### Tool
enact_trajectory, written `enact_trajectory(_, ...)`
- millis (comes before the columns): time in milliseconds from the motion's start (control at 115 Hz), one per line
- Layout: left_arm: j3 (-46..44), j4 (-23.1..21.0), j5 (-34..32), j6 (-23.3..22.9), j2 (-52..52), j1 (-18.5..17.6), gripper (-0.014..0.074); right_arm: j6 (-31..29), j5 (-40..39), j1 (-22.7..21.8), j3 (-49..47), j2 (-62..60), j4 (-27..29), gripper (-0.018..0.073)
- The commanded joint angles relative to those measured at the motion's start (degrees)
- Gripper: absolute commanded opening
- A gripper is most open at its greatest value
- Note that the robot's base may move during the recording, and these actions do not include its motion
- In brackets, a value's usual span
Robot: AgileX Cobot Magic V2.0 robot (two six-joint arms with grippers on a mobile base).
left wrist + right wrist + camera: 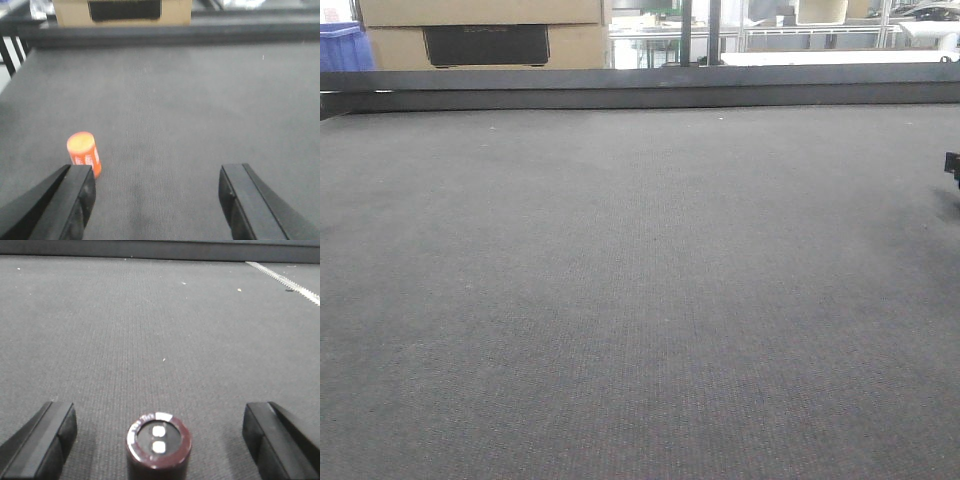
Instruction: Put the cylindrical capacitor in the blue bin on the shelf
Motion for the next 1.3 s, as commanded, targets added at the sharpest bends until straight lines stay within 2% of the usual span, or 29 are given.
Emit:
enact_trajectory(0,-0.5,-1.0,0.3,0.0,0.0,-0.4,0.0424,-0.1,-0.9,-0.2,-0.3,0.8,-0.4,0.0504)
enact_trajectory(122,-0.5,-1.3,0.3,0.0,0.0,-0.4,0.0424,-0.1,-0.6,-0.2,-0.3,1.9,-0.4,0.0359)
enact_trajectory(183,-0.5,-1.3,0.3,0.0,0.0,-0.4,0.0424,-0.1,-0.6,-0.2,-0.3,2.3,-0.4,0.0242)
enact_trajectory(365,-0.5,-1.2,0.3,0.0,0.0,-0.4,0.0424,-0.1,-3.1,-0.2,-0.3,2.0,-0.4,-0.0022)
enact_trajectory(496,-0.6,-1.3,-0.4,-0.1,0.0,-0.4,0.0424,-0.1,-2.7,-0.2,-0.3,0.2,-0.4,-0.0167)
enact_trajectory(591,-0.6,-0.5,-1.2,-0.2,0.0,0.1,0.0424,-0.1,0.3,-0.2,-0.3,-2.9,-0.6,-0.0153)
enact_trajectory(696,-0.6,3.6,-1.9,-0.3,0.6,2.1,0.0426,-0.1,6.4,-0.2,-0.3,-8.4,-2.4,-0.0154)
enact_trajectory(774,-0.5,7.5,-2.2,-1.9,2.0,5.1,0.0465,-0.1,11.6,0.2,-0.3,-13.2,-3.4,-0.0154)
enact_trajectory(852,0.6,8.5,-5.1,-3.1,3.6,8.6,0.0532,-0.1,17.0,0.8,-0.3,-18.1,-3.4,-0.0154)
enact_trajectory(931,2.9,7.6,-11.2,-3.1,5.8,12.5,0.0613,-0.1,22.0,1.9,-0.2,-22.3,-3.5,-0.0154)
enact_trajectory(1044,8.5,4.9,-20.1,-3.1,11.3,16.0,0.0608,-0.1,26.1,3.2,-0.2,-26.6,-3.5,-0.0154)
enact_trajectory(1096,11.2,2.7,-24.3,-3.1,14.0,16.3,0.0608,-0.1,27.5,3.9,-0.2,-27.9,-3.5,-0.0154)
enact_trajectory(1192,17.3,-2.0,-36.5,-3.1,20.9,15.6,0.0608,-0.1,29.0,5.1,-0.2,-29.0,-3.5,-0.0154)
enact_trajectory(1287,21.1,-3.3,-48.2,-3.1,27.5,14.0,0.0608,-0.1,29.1,6.1,-0.2,-29.1,-3.5,-0.0154)
